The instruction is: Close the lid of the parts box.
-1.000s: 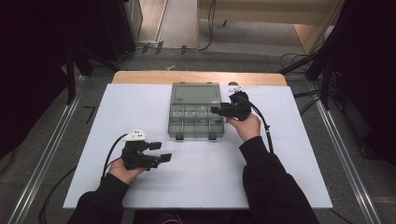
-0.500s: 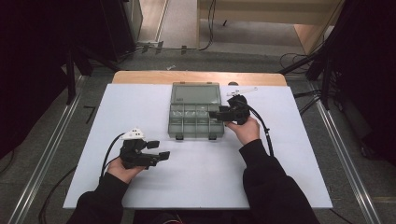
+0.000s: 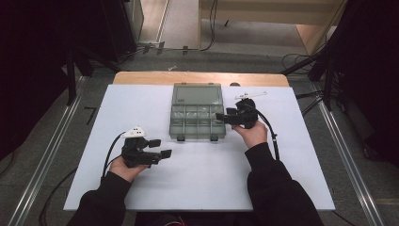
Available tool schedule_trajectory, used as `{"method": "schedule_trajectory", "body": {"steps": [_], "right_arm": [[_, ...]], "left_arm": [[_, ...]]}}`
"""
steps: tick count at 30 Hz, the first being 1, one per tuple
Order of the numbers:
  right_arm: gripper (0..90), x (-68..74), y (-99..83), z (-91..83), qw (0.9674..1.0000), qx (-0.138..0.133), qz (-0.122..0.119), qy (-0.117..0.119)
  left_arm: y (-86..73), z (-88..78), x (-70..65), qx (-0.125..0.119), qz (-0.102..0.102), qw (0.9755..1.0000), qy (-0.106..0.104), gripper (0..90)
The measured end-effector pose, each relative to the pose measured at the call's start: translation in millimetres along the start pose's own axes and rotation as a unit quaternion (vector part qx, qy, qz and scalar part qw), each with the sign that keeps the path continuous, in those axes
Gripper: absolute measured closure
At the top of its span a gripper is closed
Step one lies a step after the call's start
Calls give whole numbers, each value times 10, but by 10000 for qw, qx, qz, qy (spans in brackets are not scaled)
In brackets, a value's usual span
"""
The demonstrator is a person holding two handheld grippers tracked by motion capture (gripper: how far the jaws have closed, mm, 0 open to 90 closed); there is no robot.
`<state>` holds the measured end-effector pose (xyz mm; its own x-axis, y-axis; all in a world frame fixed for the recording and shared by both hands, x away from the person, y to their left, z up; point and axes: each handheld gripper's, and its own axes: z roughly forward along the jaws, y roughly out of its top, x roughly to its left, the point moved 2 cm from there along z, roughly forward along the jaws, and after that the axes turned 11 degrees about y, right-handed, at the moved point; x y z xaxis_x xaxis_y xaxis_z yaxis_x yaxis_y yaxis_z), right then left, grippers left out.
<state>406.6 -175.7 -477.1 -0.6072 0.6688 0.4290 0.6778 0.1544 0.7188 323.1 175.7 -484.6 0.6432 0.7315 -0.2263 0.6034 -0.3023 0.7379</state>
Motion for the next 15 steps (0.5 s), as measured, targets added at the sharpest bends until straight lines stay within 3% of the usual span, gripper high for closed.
{"method": "schedule_trajectory", "body": {"steps": [8,15], "right_arm": [[356,1,-7,-24,10000,-7,-4,-1],[346,-51,3,-48,9999,-79,68,92]], "left_arm": [[163,51,72,-22,-119,9993,364,276],[292,78,100,-137,-141,9990,391,276]]}}
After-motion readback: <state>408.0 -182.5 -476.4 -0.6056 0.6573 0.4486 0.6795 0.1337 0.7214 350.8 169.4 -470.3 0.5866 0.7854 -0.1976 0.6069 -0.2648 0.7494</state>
